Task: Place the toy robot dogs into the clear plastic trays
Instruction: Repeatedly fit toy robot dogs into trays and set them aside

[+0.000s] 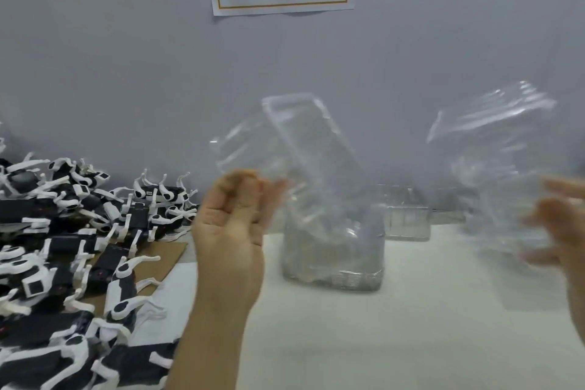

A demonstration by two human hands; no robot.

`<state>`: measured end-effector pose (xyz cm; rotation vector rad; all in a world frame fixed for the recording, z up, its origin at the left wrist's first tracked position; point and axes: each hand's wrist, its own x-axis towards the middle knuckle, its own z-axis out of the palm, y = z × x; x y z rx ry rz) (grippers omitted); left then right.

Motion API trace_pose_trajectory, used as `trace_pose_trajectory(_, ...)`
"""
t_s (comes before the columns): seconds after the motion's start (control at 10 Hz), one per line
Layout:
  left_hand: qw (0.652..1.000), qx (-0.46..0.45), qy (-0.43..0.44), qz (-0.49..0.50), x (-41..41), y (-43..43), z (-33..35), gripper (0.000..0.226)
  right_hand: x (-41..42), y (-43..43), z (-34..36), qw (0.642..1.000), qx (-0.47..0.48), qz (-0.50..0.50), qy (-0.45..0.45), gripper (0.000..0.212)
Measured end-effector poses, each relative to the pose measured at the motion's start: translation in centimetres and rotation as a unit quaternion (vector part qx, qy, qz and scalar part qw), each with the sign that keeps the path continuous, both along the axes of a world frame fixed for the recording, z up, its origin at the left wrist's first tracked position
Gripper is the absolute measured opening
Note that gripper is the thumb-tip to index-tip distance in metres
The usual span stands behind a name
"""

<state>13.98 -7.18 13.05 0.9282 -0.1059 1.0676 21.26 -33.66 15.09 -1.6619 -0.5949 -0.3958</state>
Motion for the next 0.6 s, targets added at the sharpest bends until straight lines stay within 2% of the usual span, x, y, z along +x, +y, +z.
trace_pose_trajectory(0.1, 0.995, -0.093, -0.029, -0.020, 0.3, 3.2, -0.1, 0.015, -0.9, 0.3, -4.3, 0.982, -0.172, 0.000, -0.073, 0.043)
trace_pose_trajectory(0.2, 0.982, -0.175, -0.055, -0.044, 1.9, 4.2, -0.4, 0.010, -1.0, -0.6, -8.6, 0.856, -0.484, -0.002, -0.180, 0.035)
trace_pose_trajectory(0.3, 0.961, -0.240, -0.083, -0.108, 4.2, 3.8, -0.7, 0.008, 1.1, 1.3, -10.4, 0.861, -0.132, 0.452, 0.193, 0.051)
trace_pose_trajectory(0.4, 0.944, -0.269, -0.076, -0.175, 6.6, 2.8, -1.1, 0.009, 1.0, 4.1, -8.6, 0.953, -0.208, 0.201, 0.094, 0.045)
trace_pose_trajectory(0.5, 0.926, -0.302, -0.044, -0.222, 9.0, 1.2, -1.8, 0.021, 4.1, 7.6, -5.9, 0.982, -0.143, 0.114, 0.054, 0.090)
trace_pose_trajectory(0.6, 0.923, -0.278, 0.012, -0.264, 10.5, -0.2, -3.5, 0.017, 7.4, 11.7, -4.2, 0.987, -0.048, 0.139, 0.070, 0.089)
